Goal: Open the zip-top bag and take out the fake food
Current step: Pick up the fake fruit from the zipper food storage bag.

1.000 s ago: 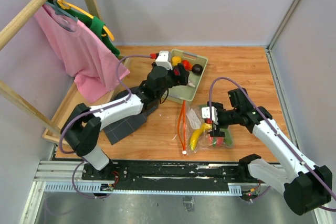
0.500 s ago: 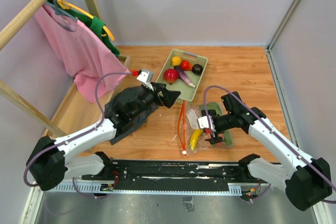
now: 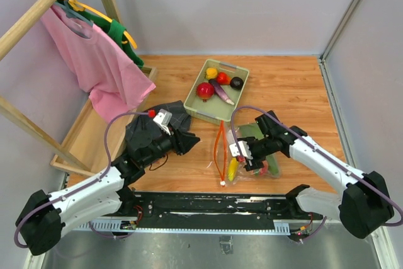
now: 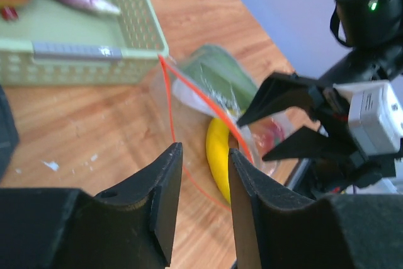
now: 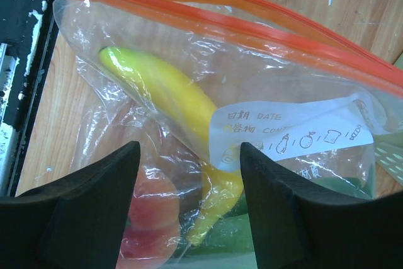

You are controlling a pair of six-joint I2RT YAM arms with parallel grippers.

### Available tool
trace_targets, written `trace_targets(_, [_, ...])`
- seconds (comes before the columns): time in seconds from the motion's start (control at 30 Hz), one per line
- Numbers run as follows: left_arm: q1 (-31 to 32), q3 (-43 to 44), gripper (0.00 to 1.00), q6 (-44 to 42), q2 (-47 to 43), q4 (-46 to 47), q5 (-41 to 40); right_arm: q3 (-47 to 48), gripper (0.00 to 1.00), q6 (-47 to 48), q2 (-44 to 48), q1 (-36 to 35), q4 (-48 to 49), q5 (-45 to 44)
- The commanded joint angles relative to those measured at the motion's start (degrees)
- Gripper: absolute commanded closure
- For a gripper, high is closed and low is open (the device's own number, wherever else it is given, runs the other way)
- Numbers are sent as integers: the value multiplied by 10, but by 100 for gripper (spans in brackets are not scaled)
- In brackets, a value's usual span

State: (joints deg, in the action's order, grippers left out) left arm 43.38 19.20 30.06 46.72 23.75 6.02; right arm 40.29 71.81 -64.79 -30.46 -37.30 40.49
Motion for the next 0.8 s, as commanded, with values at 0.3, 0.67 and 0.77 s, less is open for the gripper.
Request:
trace_targets(0.3, [39, -29, 62, 104, 158, 176, 127, -2, 43, -11, -29, -22, 16, -41])
trace_targets(0.67, [68, -17, 62, 217, 291, 318, 149, 0, 54, -11, -27, -24, 14, -40])
trace_targets(0.77, [77, 2, 62, 219, 320, 309, 146, 0, 56, -11, -25, -24, 14, -41])
